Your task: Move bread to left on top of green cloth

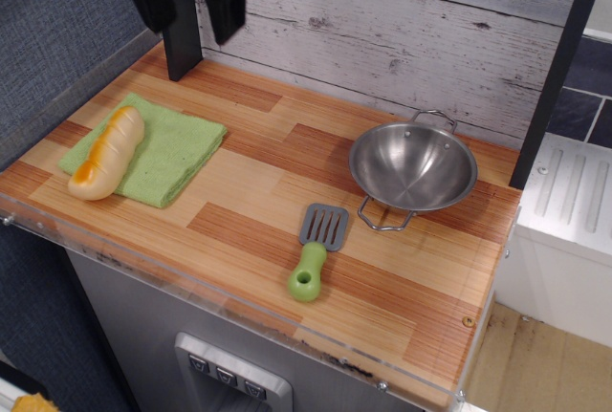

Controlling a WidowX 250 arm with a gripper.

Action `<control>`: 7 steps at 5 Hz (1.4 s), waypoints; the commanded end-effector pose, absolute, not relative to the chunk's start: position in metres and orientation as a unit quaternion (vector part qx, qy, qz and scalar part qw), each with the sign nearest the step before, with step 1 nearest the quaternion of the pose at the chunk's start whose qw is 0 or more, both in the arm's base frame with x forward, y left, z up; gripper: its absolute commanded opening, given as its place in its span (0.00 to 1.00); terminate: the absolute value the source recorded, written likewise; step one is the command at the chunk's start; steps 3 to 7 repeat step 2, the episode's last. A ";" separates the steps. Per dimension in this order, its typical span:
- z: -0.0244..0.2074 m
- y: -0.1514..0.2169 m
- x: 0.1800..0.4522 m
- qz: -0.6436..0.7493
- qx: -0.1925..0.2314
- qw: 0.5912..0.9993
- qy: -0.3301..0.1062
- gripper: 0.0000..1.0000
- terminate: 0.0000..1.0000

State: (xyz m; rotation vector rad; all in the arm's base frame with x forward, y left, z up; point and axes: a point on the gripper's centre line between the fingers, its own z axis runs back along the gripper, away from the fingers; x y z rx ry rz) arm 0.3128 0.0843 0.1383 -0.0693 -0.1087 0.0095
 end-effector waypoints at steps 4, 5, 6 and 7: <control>0.151 0.083 0.313 -0.017 -0.022 0.997 -0.071 1.00 1.00; 0.151 0.083 0.313 -0.017 -0.022 0.997 -0.071 1.00 1.00; 0.151 0.083 0.313 -0.017 -0.022 0.997 -0.071 1.00 1.00; 0.151 0.083 0.313 -0.017 -0.022 0.997 -0.071 1.00 1.00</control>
